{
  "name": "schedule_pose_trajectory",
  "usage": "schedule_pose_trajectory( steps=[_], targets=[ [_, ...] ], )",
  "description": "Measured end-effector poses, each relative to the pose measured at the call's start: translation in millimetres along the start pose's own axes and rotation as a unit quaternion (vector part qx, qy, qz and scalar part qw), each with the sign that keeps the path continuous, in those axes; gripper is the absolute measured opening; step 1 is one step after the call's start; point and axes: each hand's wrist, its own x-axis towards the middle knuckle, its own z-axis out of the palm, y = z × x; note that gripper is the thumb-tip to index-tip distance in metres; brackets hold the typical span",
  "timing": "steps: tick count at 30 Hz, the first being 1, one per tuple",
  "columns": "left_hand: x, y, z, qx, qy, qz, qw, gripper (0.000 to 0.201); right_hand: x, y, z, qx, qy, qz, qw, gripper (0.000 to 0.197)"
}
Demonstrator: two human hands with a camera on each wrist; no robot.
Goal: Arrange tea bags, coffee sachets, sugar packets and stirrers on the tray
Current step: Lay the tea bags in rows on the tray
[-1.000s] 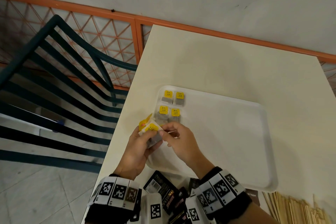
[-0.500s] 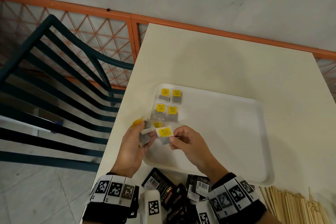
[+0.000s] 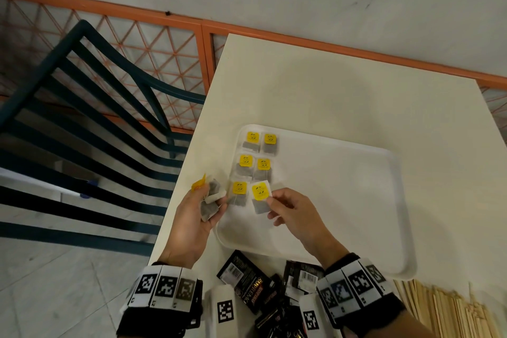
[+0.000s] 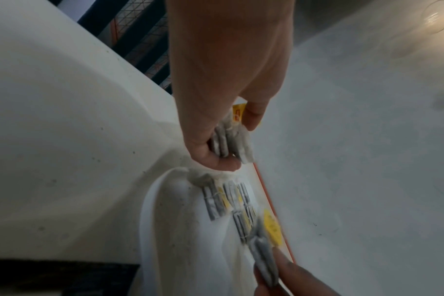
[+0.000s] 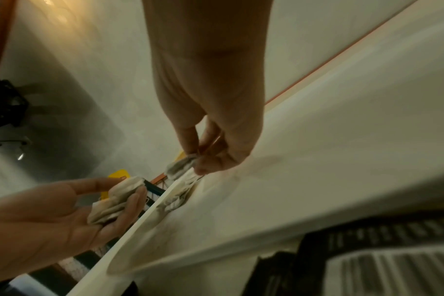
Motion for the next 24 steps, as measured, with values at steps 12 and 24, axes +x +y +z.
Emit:
schedule_pose_trajectory(
  steps=[12,24],
  targets=[
    [-1,-2,1,0.023,0.008,-0.011,1.000,0.013,16,13,19,-0.231,0.136,-0.037,0.963,0.012],
    [-11,-8,1,0.140,-0.042,0.027,0.989,0.018,-5,-12,28,-0.144,0.020,-0.106,0.984,0.020]
  ],
)
